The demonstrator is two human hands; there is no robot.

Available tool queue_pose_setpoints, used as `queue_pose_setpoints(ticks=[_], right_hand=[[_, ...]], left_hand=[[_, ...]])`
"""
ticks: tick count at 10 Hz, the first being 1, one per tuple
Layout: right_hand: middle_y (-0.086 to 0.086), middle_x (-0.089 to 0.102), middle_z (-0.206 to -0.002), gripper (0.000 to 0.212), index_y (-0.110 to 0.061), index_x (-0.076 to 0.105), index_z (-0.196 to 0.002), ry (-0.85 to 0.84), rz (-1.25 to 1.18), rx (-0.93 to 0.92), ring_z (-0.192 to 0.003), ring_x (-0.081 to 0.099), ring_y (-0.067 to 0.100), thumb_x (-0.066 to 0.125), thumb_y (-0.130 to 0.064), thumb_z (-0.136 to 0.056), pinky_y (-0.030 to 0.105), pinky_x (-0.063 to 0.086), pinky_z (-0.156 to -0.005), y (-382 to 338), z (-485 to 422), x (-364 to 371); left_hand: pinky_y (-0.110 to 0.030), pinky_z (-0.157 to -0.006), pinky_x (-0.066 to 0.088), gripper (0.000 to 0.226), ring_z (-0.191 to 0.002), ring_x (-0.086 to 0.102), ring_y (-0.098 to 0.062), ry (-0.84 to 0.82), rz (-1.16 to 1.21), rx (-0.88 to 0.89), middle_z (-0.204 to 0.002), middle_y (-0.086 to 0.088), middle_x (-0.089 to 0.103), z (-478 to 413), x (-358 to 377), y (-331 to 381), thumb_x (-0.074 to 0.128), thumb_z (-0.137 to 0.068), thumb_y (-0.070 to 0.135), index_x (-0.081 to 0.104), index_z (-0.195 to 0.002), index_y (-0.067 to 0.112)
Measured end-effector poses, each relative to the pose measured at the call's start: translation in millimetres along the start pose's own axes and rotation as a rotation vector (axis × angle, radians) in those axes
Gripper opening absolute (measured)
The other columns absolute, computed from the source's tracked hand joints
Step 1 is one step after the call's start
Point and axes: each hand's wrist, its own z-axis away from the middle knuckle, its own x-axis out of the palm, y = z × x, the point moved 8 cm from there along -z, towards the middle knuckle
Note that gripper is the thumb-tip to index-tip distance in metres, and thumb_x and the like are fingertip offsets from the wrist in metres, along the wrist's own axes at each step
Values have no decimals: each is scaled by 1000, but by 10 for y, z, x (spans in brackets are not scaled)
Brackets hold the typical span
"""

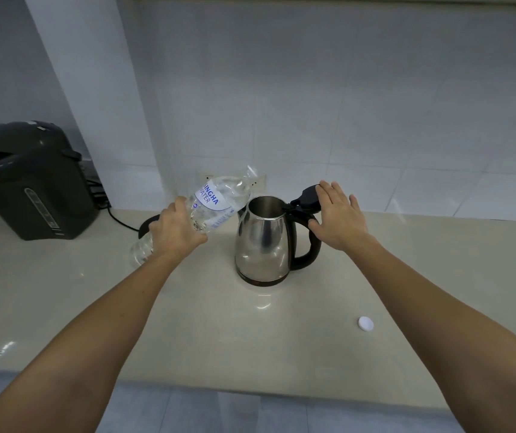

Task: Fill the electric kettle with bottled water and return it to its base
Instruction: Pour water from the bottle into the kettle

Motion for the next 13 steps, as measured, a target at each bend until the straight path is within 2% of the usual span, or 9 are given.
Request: queue_pose_setpoints(ticks=[3, 6, 13], right_hand=[[0, 5, -162, 75, -11, 10, -152, -33, -48, 23, -149, -2, 19, 47, -35, -92, 47, 11, -120, -3, 12, -7], [0, 6, -162, 75, -11, 11, -152, -57, -62, 24, -149, -1, 20, 47, -35, -92, 48, 14, -119, -3, 21, -10], [-1, 3, -162, 75, -11, 9, -153, -94, -70, 14, -149, -4, 20, 47, -35, -92, 48, 14, -119, 1, 44, -11]], left_hand=[[-44, -86, 41, 73, -105, 56, -32, 6, -184, 108, -112, -11, 59, -216, -153, 25, 80, -63, 29, 45, -123, 8], [-46, -89, 40, 72, -106, 54, -31, -29, -296, 133, -113, -10, 57, -222, -218, 6, 78, -66, 30, 43, -126, 9], [-45, -87, 40, 70, -104, 54, -29, -44, -385, 146, -111, -8, 56, -229, -310, 62, 77, -67, 30, 42, -124, 11]])
